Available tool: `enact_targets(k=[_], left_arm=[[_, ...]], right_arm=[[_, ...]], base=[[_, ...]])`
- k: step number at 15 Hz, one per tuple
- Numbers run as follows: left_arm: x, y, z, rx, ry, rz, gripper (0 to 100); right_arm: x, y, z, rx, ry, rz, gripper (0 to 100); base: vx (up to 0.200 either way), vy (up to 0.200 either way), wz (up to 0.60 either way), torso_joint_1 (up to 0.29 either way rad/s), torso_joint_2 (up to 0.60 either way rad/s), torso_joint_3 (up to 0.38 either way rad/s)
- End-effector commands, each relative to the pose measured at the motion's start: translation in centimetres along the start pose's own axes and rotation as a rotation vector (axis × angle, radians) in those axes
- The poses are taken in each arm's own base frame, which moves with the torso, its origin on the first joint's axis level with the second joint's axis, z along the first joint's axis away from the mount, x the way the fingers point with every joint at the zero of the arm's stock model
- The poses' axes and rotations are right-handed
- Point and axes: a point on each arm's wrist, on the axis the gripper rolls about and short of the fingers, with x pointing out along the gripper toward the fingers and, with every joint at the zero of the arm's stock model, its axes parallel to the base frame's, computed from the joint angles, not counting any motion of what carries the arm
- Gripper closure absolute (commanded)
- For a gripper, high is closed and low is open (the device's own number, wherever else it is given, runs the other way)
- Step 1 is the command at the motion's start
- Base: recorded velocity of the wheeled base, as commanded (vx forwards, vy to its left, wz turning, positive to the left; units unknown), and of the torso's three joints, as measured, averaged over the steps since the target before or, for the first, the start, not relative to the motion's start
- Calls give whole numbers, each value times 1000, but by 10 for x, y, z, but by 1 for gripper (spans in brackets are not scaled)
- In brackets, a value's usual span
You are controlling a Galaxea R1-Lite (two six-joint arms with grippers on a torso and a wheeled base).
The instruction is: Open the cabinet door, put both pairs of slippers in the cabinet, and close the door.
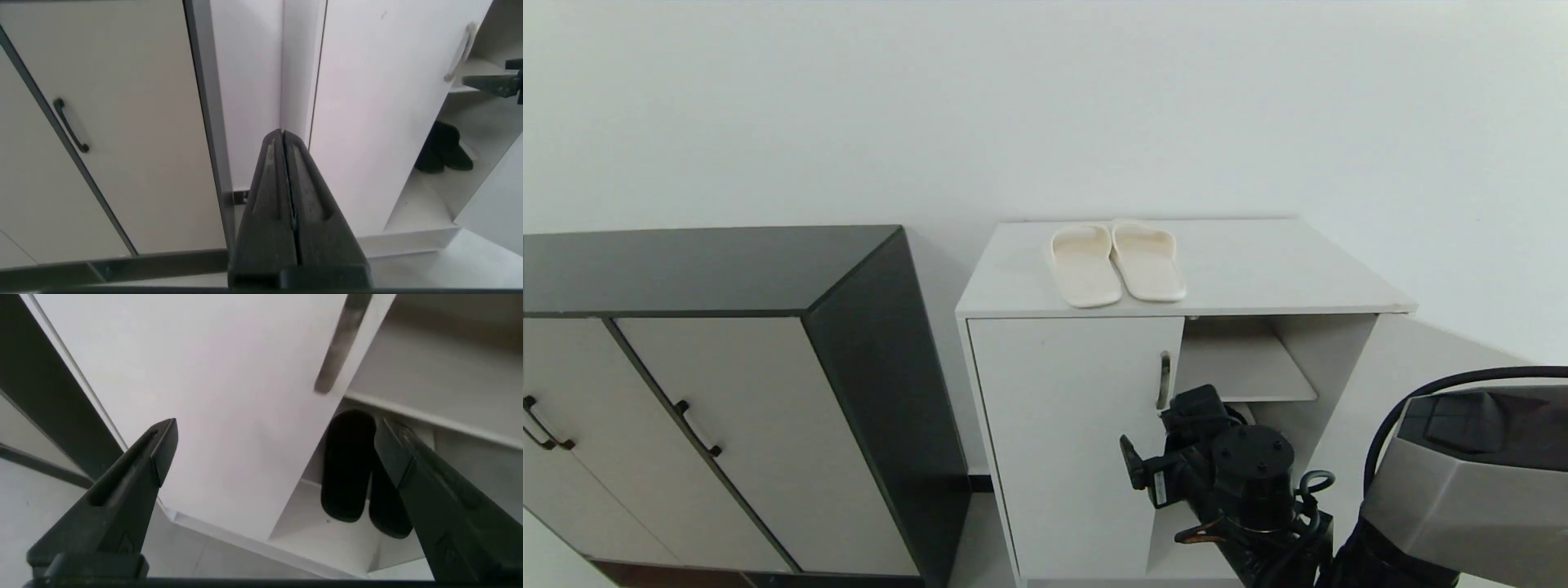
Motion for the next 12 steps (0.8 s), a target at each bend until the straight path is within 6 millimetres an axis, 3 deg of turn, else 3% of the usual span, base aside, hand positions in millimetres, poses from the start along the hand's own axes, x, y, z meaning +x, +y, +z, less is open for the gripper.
enact_targets(k=[1,12], left_arm=[[0,0,0,0,1,0,100],[0,0,0,-1,1,0,100]], right_arm=[[0,0,0,-1,1,0,0],[1,0,-2,-6,5,0,0]], base=[[0,0,0,203,-530,-315],[0,0,0,242,-561,-317]])
